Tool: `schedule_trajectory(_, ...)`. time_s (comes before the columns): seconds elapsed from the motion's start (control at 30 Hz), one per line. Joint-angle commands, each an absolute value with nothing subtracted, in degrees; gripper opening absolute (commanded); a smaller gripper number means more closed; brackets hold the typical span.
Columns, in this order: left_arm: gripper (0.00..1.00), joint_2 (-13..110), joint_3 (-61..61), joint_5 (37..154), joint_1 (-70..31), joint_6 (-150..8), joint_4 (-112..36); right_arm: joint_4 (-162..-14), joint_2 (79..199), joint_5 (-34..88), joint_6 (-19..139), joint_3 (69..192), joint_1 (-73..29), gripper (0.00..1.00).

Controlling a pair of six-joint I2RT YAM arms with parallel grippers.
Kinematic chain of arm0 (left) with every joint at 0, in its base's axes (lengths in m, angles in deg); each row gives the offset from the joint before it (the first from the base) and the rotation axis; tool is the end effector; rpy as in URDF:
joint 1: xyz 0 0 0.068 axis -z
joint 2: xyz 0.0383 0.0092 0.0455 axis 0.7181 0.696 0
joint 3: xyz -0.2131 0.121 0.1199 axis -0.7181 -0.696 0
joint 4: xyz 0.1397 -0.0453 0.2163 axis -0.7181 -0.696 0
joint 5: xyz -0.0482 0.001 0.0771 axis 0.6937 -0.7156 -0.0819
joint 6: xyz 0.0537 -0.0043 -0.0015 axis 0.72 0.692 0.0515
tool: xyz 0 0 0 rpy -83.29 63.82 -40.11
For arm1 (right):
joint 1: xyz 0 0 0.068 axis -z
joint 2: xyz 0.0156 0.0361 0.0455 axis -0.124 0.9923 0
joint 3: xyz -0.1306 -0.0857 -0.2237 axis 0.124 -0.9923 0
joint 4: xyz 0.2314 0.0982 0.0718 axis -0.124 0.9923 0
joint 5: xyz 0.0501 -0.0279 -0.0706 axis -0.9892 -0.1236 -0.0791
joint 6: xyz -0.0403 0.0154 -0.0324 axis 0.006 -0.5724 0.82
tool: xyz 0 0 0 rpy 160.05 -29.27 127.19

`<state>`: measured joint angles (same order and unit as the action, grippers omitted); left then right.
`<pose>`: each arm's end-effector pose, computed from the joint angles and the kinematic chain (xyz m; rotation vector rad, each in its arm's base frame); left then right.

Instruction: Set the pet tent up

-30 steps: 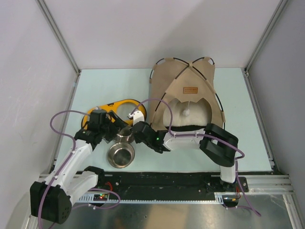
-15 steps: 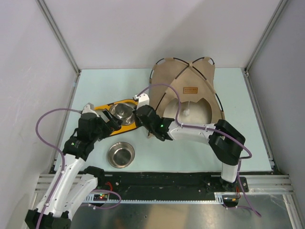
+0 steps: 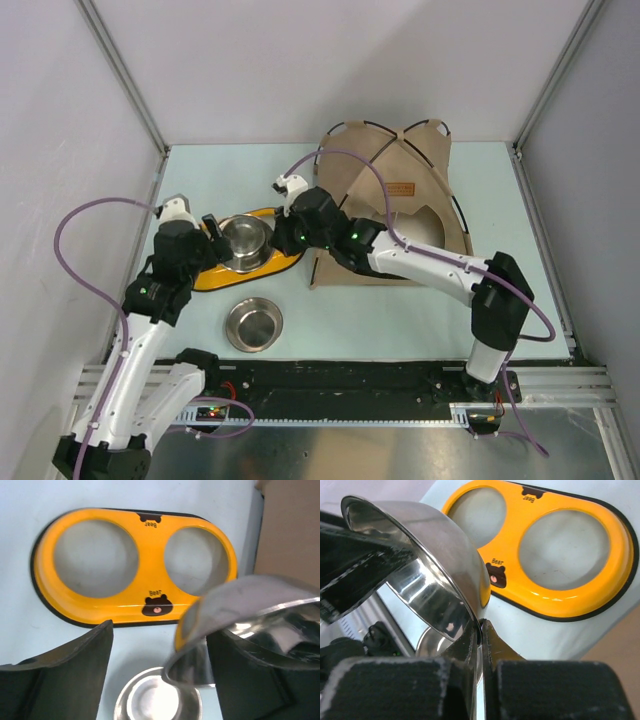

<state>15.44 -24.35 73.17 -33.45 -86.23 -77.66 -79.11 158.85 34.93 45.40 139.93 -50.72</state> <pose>0.1535 -0.0252 0.3171 -0.4076 2.0777 -0.1517 0.2244 0.3564 0.3154 -0.6641 2.0163 0.8523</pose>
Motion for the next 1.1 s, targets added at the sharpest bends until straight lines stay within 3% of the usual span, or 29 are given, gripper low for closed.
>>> schedule_trajectory(0.0, 0.68, 17.1, -21.29, 72.3, -34.48, -80.16, -77.25, -72.95, 155.85, 25.09, 45.9, 144.55, -49.49, 0.0)
schedule_trajectory(0.1, 0.53, 17.11, -21.11, 77.77, -34.56, -77.72, -76.41, -70.34, 156.03, 23.89, 47.11, 145.62, -48.86, 0.0)
schedule_trajectory(0.27, 0.15, 17.0, -22.62, 81.36, -34.68, -75.8, -75.94, -68.38, 157.19, 23.48, 47.89, 146.63, -48.0, 0.0)
schedule_trajectory(0.33, 0.04, 17.29, -22.99, 81.64, -34.78, -76.32, -75.9, -68.02, 157.48, 24.22, 48.42, 147.18, -48.03, 0.0)
schedule_trajectory(0.4, 0.01, 17.6, -23.14, 81.53, -34.77, -77.14, -75.79, -67.87, 157.33, 25.68, 49.14, 147.54, -48.24, 0.03)
schedule_trajectory(0.53, 0.0, 18.86, -22.94, 79.95, -34.93, -79.09, -75.69, -68.09, 155.98, 29.35, 50.6, 147.69, -48.56, 0.36)
schedule_trajectory(0.6, 0.0, 20.08, -22.58, 78.96, -35.02, -80.18, -75.71, -68.06, 155.09, 31.05, 51.09, 147.75, -48.7, 0.58)
schedule_trajectory(0.7, 0.0, 22.52, -21.89, 77.38, -35.26, -81.99, -75.69, -68.04, 153.13, 33.81, 51.77, 147.43, -49.01, 0.77)
schedule_trajectory(0.83, 0.0, 27.42, -20.43, 75.09, -35.77, -85.49, -75.64, -69.44, 149.3, 37.74, 53.48, 145.71, -49.6, 0.84)
schedule_trajectory(1.07, 0.0, 44.08, -12.85, 76.34, -36.13, -89.68, -75.09, -74.81, 141.09, 41.45, 56.12, 141.37, -51.45, 0.83)
